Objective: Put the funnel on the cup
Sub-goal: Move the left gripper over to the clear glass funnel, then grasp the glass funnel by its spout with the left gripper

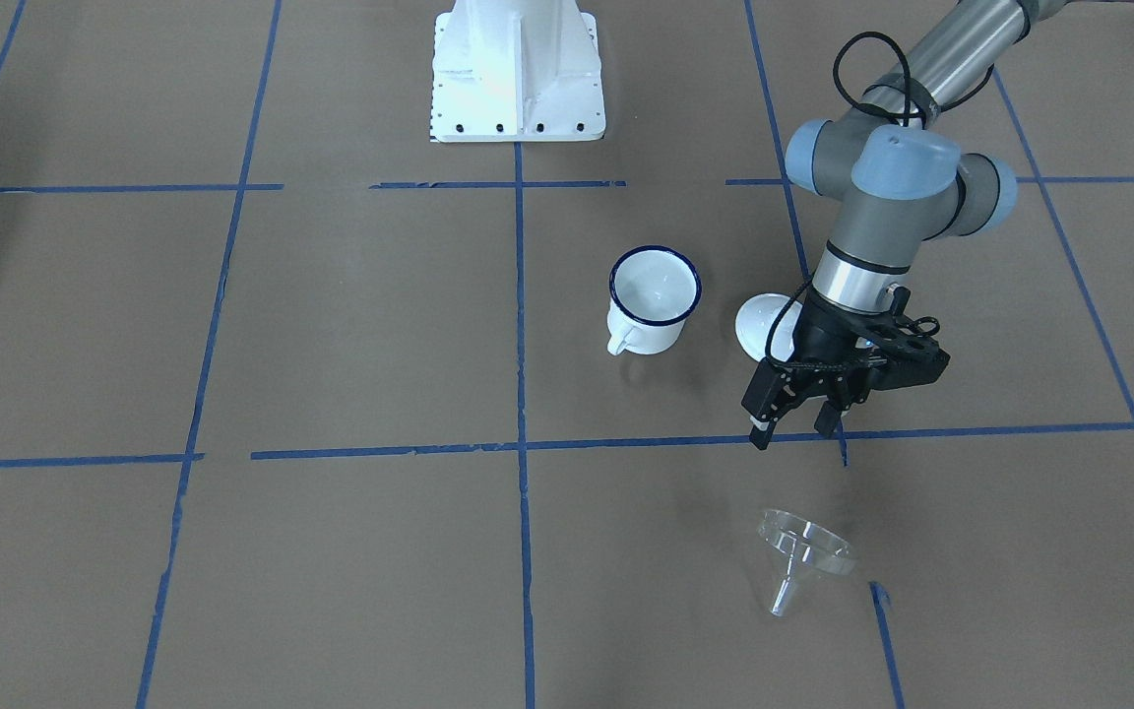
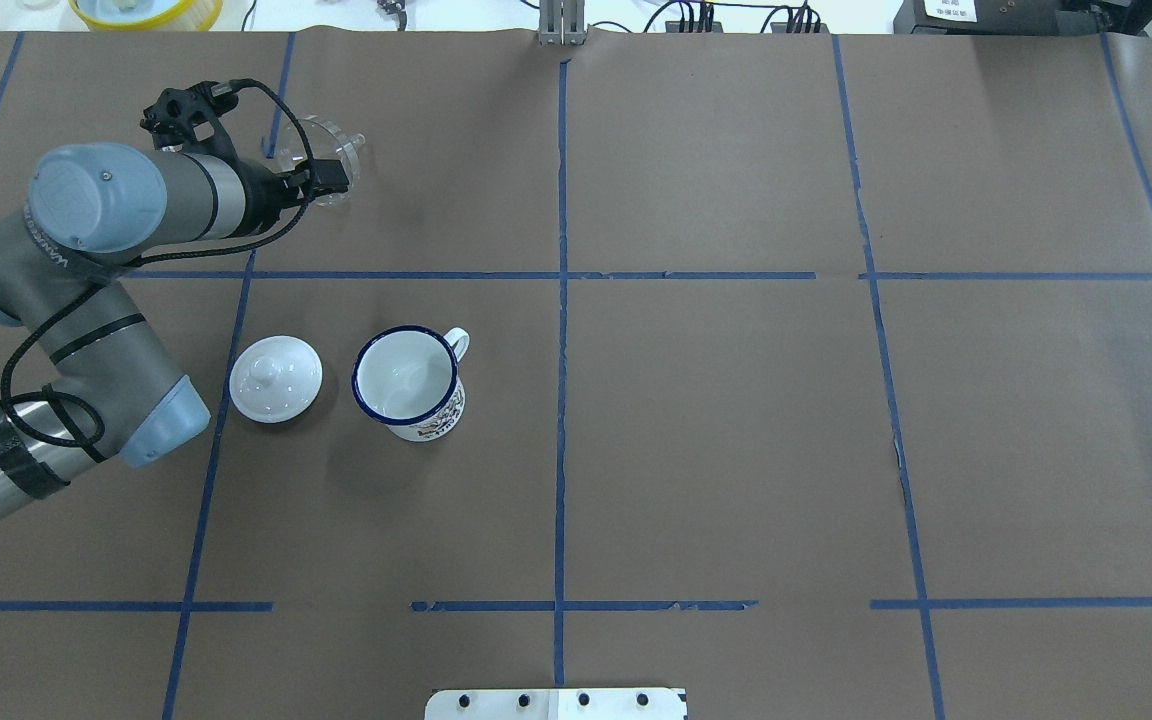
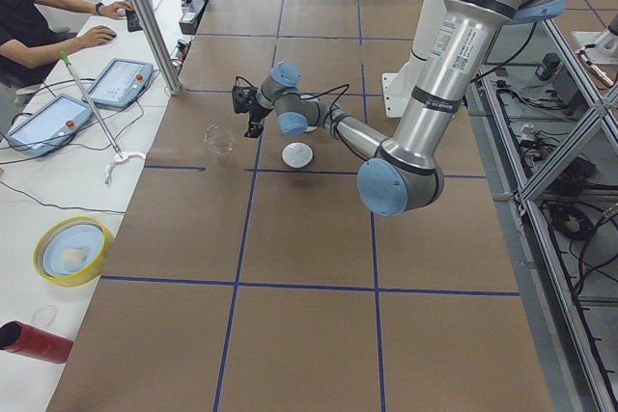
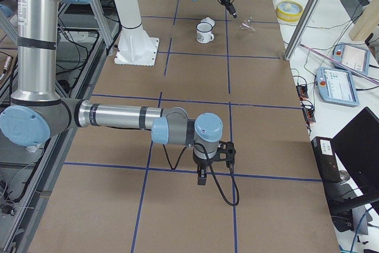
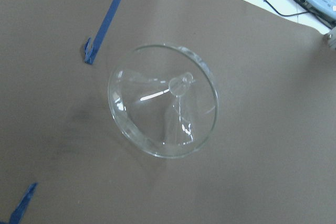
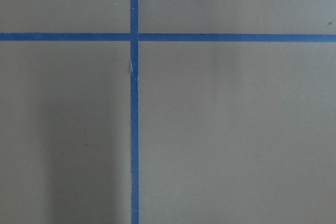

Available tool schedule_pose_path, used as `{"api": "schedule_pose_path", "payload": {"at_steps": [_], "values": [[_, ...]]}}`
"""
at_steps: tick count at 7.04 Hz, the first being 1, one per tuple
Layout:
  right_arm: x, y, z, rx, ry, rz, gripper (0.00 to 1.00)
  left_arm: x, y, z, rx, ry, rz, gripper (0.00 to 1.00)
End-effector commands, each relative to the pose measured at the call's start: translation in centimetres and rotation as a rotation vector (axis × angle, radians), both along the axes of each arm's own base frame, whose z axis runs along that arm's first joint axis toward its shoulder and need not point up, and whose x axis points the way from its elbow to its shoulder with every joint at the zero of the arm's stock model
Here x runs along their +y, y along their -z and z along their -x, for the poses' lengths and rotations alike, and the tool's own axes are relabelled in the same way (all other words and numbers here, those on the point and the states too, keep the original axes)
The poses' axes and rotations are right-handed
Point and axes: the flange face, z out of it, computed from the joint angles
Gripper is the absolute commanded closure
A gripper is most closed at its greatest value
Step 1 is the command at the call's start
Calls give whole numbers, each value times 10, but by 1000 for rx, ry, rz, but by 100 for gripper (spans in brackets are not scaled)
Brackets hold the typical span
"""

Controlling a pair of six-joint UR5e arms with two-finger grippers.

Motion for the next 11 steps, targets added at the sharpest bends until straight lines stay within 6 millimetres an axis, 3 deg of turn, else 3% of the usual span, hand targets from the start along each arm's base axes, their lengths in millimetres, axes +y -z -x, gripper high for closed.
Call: {"api": "schedule_pose_path", "payload": {"at_steps": [1,2,3,6,8,9,11], "values": [[0,0,0,0,0,1,0,-15,-13,-2,171,171,49,0],[0,0,0,0,0,-1,0,-20,-39,-6,271,212,82,0],[0,0,0,0,0,1,0,-22,-43,-8,296,221,94,0],[0,0,0,0,0,1,0,-47,-33,-33,330,249,149,0],[0,0,0,0,0,-1,0,-60,-27,-36,327,258,151,0],[0,0,0,0,0,1,0,-66,-25,-38,324,262,151,5],[0,0,0,0,0,-1,0,-72,-28,-32,316,270,150,44]]}}
